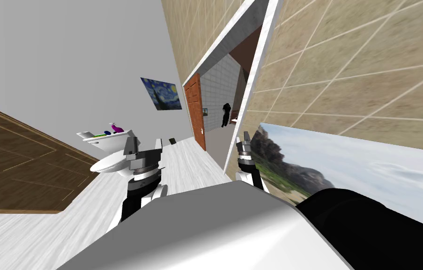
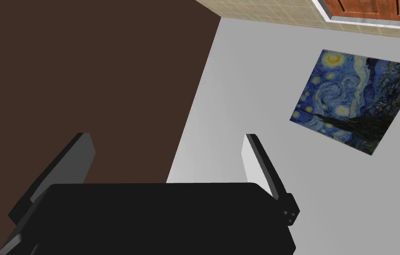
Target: Push the door open
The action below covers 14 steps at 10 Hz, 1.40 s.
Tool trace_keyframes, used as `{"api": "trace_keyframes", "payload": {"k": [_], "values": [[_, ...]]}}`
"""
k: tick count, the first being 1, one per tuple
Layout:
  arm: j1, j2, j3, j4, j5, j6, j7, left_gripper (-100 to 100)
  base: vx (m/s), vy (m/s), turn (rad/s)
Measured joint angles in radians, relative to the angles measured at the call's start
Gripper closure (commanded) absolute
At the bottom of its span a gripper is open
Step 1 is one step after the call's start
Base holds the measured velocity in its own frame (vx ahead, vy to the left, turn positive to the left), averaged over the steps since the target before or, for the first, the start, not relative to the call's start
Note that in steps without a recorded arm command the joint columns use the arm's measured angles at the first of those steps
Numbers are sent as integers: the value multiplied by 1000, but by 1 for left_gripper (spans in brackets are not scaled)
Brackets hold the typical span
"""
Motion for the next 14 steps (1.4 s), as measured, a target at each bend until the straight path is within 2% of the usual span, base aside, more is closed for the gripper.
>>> {"api": "trace_keyframes", "payload": {"k": [8, 12, 14], "values": [[-48, 35, 8, 143, 5, -14, -12, -100, 126, 75, -130], [-89, 49, 16, 238, 8, -22, -20, -100, 116, 85, -157], [-108, 58, 23, 293, 12, -33, -22, -100, 145, 132, -206]]}}
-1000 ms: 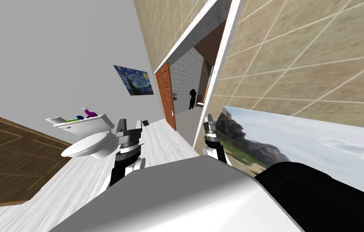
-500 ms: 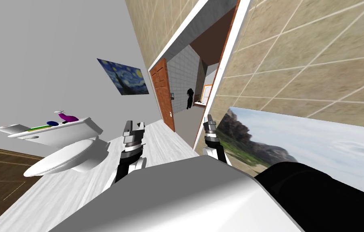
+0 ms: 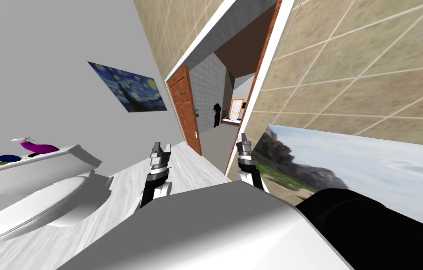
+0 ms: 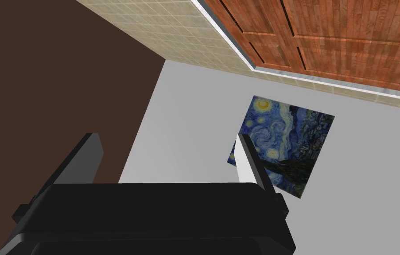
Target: Push the door open
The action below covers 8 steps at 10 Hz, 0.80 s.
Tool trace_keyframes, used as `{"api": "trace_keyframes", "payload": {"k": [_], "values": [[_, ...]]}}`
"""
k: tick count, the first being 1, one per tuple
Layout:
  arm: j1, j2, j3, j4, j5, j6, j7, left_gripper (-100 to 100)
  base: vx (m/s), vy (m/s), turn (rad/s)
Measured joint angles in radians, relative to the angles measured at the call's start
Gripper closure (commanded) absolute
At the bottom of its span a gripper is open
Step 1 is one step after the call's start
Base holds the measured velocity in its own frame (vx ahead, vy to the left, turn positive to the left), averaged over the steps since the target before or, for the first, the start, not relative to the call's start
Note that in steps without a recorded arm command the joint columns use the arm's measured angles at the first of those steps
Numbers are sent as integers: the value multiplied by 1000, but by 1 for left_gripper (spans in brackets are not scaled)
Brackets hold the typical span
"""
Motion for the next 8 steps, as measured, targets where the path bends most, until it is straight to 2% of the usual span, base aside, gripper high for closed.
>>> {"api": "trace_keyframes", "payload": {"k": [1, 2, 4, 8], "values": [[-13, 0, -2, 24, -1, 4, -5, -100, 120, 129, -153], [-13, 5, 0, 41, 1, 3, -6, -100, 102, 90, -107], [-37, 9, 5, 98, 2, -7, -9, -100, 109, 116, -176], [-66, 15, 9, 178, 4, -14, -17, -100, 78, 91, -144]]}}
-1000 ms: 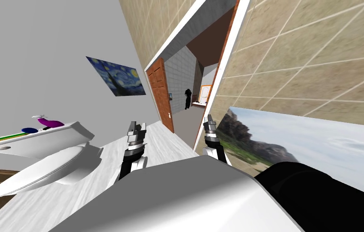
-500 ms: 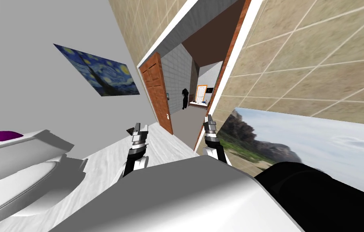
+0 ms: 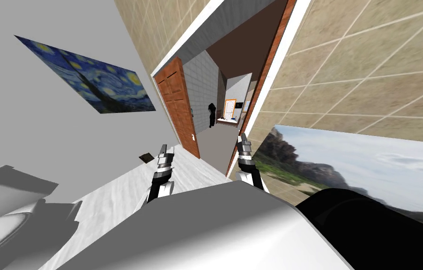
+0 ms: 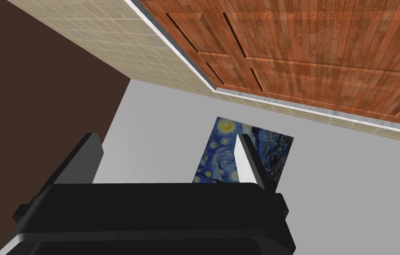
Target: Push the door open
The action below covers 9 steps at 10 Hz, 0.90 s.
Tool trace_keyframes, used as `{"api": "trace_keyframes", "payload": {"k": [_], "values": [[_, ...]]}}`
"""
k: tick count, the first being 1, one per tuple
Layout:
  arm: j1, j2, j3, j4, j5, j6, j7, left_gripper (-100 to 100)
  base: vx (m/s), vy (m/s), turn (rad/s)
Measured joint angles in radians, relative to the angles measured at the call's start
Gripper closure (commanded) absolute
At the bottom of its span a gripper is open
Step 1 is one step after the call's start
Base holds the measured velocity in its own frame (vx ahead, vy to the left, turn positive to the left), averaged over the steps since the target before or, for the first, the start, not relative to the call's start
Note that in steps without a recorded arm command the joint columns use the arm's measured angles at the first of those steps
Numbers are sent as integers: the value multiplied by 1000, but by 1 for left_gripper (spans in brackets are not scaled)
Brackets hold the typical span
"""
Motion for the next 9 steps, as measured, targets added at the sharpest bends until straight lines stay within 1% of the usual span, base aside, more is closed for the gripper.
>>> {"api": "trace_keyframes", "payload": {"k": [3, 5, 7, 9], "values": [[-25, 4, 4, 70, 2, -6, -7, -100, 92, 119, -145], [-36, 6, 6, 100, 3, -3, -9, -100, 68, 95, -141], [-54, 4, 7, 144, 3, -9, -16, -100, 65, 110, -119], [-70, 7, 11, 188, 6, -15, -17, -100, 58, 88, -148]]}}
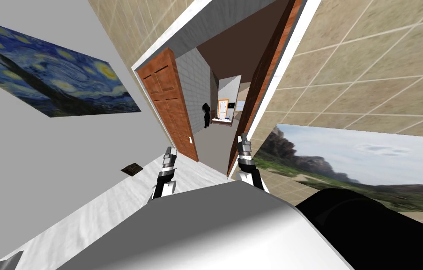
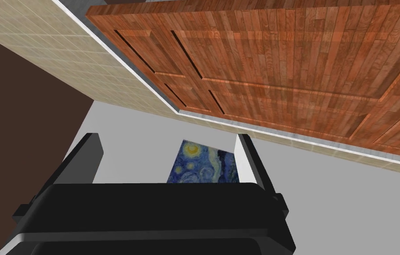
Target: Push the door open
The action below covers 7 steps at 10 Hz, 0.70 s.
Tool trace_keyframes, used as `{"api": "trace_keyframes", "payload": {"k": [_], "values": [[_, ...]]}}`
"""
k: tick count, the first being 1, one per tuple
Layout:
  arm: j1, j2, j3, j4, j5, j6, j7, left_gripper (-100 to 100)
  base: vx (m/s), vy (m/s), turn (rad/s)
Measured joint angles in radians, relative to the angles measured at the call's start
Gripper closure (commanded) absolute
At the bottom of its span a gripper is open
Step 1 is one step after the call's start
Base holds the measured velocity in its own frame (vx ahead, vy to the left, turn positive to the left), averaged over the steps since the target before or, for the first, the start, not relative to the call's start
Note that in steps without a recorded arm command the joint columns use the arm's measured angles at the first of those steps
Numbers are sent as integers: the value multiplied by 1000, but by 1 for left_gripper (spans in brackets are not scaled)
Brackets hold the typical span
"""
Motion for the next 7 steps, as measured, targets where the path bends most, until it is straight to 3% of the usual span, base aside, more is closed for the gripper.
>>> {"api": "trace_keyframes", "payload": {"k": [3, 4, 7], "values": [[-21, 0, 4, 61, 2, -7, -5, -100, 64, 104, -136], [-34, 1, 6, 89, 3, -13, -7, -100, 67, 159, -277], [-57, -3, 8, 154, 4, -11, -16, -100, 57, 145, -128]]}}
